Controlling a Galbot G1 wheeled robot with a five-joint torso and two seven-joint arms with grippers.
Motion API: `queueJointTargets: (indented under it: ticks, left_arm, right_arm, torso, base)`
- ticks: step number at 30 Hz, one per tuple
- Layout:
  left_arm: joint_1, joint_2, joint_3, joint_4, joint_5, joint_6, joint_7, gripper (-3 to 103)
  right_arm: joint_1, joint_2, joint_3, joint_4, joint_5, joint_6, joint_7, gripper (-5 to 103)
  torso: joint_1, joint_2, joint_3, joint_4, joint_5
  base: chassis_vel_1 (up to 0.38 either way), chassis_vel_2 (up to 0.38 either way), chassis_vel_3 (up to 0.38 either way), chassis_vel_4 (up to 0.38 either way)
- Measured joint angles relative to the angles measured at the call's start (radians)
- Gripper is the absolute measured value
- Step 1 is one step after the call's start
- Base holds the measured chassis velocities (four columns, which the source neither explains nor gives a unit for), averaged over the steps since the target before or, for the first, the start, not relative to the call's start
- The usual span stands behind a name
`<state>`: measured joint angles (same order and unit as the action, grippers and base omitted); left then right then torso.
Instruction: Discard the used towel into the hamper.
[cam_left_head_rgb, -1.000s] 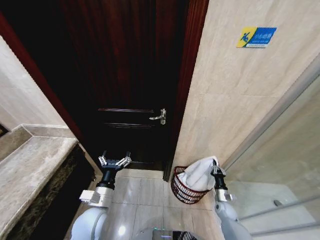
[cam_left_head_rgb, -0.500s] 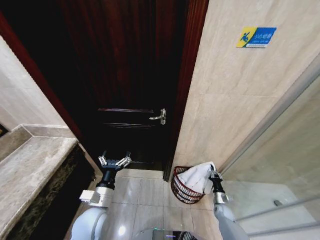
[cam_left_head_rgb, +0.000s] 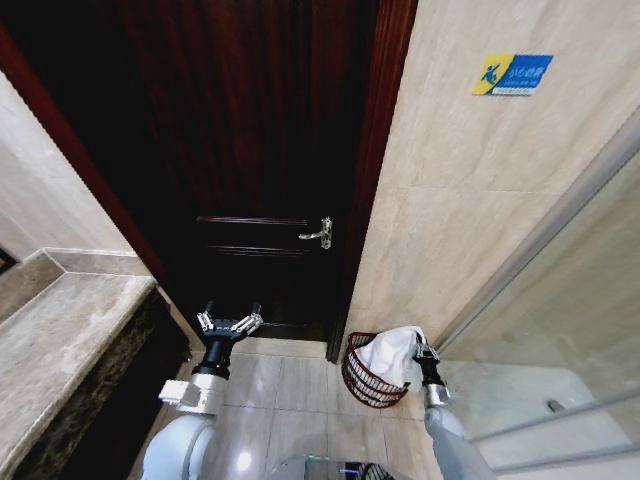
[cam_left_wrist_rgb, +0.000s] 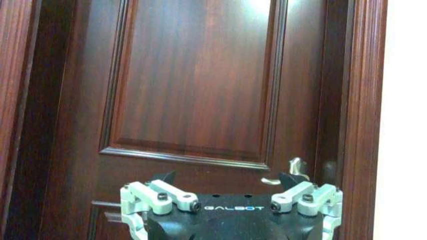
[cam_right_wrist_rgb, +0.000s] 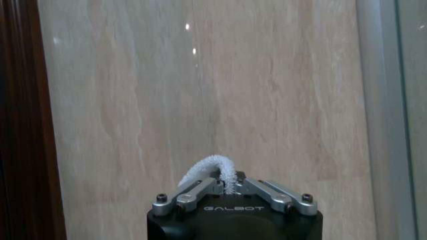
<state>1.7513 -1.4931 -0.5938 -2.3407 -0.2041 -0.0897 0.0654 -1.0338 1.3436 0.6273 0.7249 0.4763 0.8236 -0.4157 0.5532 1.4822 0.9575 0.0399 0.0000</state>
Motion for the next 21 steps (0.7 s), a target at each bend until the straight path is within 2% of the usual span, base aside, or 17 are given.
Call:
queueJointTargets:
  ticks: [4,11,21]
  left_arm:
    - [0.000,0.000,0.000,0.000,0.000,0.000,0.000,100]
    - [0.000,0.000,0.000,0.000,0.000,0.000,0.000,100]
    - [0.000,0.000,0.000,0.000,0.000,0.000,0.000,100]
  right_arm:
    - [0.023,0.003,0.015,-0.058,-0.049,0.000,0.000,3]
    - [0.052,0.005,0.069,-0.176,-0.211,-0.001,0.002,3]
    - [0.035,0.000,0.072,-0.182,-0.228,-0.001,0.008,3]
  torso:
    - [0.000,0.000,0.000,0.0000,0.0001]
    - [0.000,0.000,0.000,0.0000,0.0001]
    - [0.000,0.000,0.000,-0.0001,-0.0003]
  base:
    - [0.000,0.000,0.000,0.000]
    - [0.000,0.000,0.000,0.000]
    - [0.000,0.000,0.000,0.000]
